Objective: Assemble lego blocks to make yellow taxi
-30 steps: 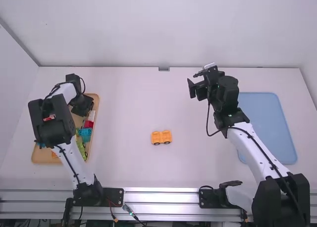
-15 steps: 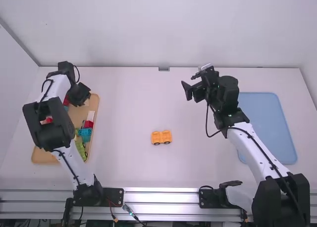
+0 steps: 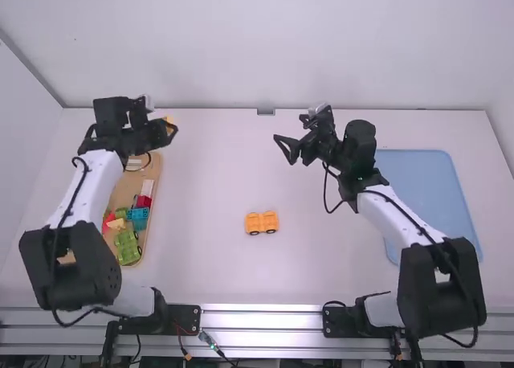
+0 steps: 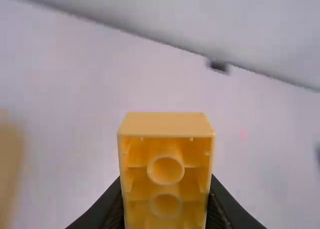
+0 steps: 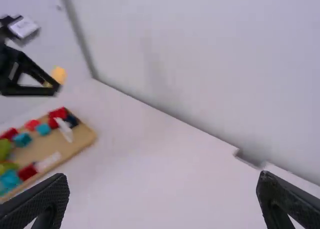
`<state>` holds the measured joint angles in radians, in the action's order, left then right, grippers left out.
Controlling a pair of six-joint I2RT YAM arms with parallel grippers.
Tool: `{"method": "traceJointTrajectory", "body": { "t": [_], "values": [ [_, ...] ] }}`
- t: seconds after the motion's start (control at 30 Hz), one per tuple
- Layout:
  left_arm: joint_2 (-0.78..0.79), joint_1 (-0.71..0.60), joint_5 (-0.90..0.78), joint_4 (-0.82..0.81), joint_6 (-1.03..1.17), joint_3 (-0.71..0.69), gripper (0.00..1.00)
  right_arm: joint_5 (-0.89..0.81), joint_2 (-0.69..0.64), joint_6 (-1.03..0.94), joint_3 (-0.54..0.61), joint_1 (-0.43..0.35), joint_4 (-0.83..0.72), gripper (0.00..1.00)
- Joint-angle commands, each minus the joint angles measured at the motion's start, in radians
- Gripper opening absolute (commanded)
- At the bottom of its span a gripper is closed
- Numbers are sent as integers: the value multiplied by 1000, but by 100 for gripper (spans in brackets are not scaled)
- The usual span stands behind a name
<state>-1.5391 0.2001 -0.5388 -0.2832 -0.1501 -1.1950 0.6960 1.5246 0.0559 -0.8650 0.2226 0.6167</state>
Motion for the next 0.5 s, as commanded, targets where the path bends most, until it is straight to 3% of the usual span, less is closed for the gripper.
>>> {"method": "traceJointTrajectory", "body": {
  "t": [0.0, 0.2, 0.37, 0.47],
  "values": [
    [76, -48, -348, 108, 225, 147, 2, 264, 72, 145, -32, 1, 119, 99],
    [125, -167, -651, 495, 245, 368, 2, 541, 222, 425, -66, 1, 456, 99],
    [102, -267, -700, 657, 244, 408, 2, 768, 318, 500, -174, 25, 472, 100],
    [93, -299, -708, 692, 245, 407, 2, 843, 352, 499, -218, 50, 473, 95]
  ]
}}
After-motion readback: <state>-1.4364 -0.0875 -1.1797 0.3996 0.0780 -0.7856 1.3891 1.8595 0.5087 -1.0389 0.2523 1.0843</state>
